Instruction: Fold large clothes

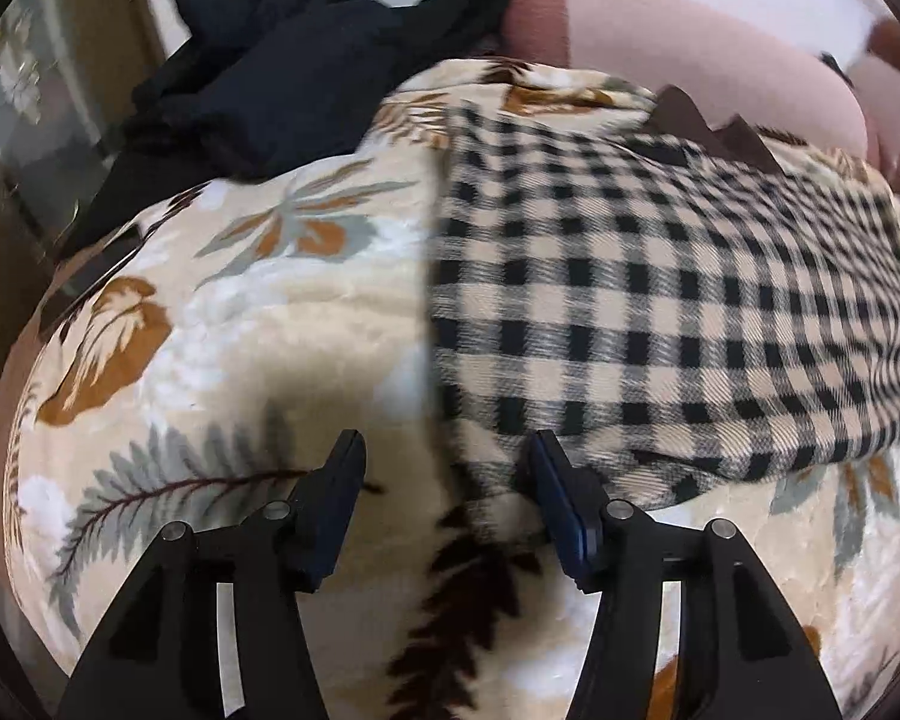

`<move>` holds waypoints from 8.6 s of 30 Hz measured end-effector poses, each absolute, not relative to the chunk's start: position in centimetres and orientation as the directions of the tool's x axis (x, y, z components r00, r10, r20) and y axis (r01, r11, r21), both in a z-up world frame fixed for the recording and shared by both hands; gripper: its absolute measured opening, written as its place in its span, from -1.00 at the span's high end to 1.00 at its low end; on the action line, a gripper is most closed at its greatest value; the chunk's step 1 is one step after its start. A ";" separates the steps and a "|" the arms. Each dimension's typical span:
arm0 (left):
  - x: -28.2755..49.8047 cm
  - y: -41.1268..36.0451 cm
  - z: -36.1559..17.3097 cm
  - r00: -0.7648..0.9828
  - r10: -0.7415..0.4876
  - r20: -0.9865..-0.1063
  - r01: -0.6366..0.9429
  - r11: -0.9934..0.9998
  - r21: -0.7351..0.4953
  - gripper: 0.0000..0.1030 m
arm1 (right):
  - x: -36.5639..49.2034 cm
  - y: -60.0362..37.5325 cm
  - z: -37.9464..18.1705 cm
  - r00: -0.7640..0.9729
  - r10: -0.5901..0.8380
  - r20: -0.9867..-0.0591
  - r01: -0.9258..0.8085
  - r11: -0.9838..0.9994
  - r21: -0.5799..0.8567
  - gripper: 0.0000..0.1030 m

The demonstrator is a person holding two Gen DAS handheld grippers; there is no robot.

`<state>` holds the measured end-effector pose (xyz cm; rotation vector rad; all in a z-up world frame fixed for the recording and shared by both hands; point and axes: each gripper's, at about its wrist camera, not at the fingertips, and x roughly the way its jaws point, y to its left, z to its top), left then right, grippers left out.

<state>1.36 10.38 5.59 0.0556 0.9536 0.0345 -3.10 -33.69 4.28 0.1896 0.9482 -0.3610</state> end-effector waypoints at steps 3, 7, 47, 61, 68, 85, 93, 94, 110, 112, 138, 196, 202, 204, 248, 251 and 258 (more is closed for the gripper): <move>1.3 12.3 6.4 0.584 0.045 -0.811 -0.058 0.998 0.014 -0.10 | -3.3 -34.2 4.7 0.542 -0.223 -0.810 0.406 0.914 0.020 -0.04; 1.5 14.8 7.2 0.594 0.041 -0.804 -0.135 0.990 -0.050 -0.10 | -3.7 -33.6 5.9 0.587 -0.232 -0.776 0.407 0.913 0.034 -0.04; -4.5 -21.0 5.9 0.476 -0.442 -0.760 0.661 0.750 -0.023 -0.10 | 3.9 -41.9 2.1 0.555 0.413 -0.722 0.172 0.792 0.585 -0.22; -1.0 -28.0 2.5 0.473 -0.409 -0.781 0.633 0.774 -0.022 -0.10 | 10.1 -42.2 -0.1 0.536 0.632 -0.560 0.011 0.658 0.753 -0.22; -0.9 -27.0 4.2 0.446 -0.453 -0.772 0.612 0.783 -0.106 0.87 | 10.9 -39.1 1.6 0.510 0.642 -0.573 -0.042 0.684 0.728 0.67; 0.7 -10.2 10.3 0.523 -0.511 -0.682 0.435 0.848 -0.302 0.89 | 7.8 -31.5 9.7 0.627 0.477 -0.616 -0.007 0.794 0.608 0.76; 1.8 0.9 11.2 0.554 -0.516 -0.653 0.305 0.856 -0.418 0.90 | 12.0 -19.0 12.9 0.558 0.439 -0.704 -0.088 0.875 0.476 0.77; 1.8 1.8 11.3 0.555 -0.517 -0.652 0.296 0.855 -0.426 0.90 | 12.6 -17.4 12.7 0.547 0.429 -0.719 -0.090 0.884 0.458 0.77; 1.5 13.8 9.0 0.602 -0.496 -0.625 0.122 0.831 -0.543 0.90 | 17.1 -2.4 10.0 0.446 0.345 -0.826 -0.183 0.938 0.293 0.77; 1.5 14.5 8.8 0.600 -0.493 -0.630 0.105 0.829 -0.549 0.90 | 17.4 -1.2 9.4 0.439 0.330 -0.836 -0.188 0.943 0.274 0.77; -0.2 20.9 8.6 0.662 -0.318 -0.678 -0.059 0.880 -0.471 0.98 | 12.7 -0.5 13.6 0.509 0.425 -0.748 -0.278 0.904 0.324 0.14; 4.7 16.4 5.4 0.488 -0.455 -0.745 0.033 0.862 -0.505 0.78 | 23.3 10.3 5.0 0.280 0.152 -0.948 -0.364 0.931 0.042 0.79; 5.1 17.0 4.9 0.462 -0.491 -0.739 -0.002 0.832 -0.555 0.78 | 25.5 9.5 5.1 0.298 0.203 -0.933 -0.321 0.941 0.103 0.83; 4.8 16.7 5.1 0.463 -0.490 -0.738 0.005 0.834 -0.551 0.77 | 25.2 8.7 6.2 0.309 0.220 -0.925 -0.302 0.945 0.124 0.82; 7.5 17.8 6.9 0.585 -0.473 -0.659 0.025 0.823 -0.568 -0.39 | 8.3 -16.3 6.4 0.592 0.393 -0.704 -0.019 0.880 0.475 -0.31; 9.0 17.1 5.9 0.560 -0.482 -0.673 0.048 0.831 -0.555 -0.41 | 10.5 -16.7 5.2 0.579 0.452 -0.679 -0.017 0.839 0.544 -0.32; 11.3 15.5 3.7 0.493 -0.583 -0.646 0.078 0.769 -0.634 -0.51 | 16.0 -15.9 2.6 0.516 0.572 -0.638 -0.042 0.761 0.648 -0.50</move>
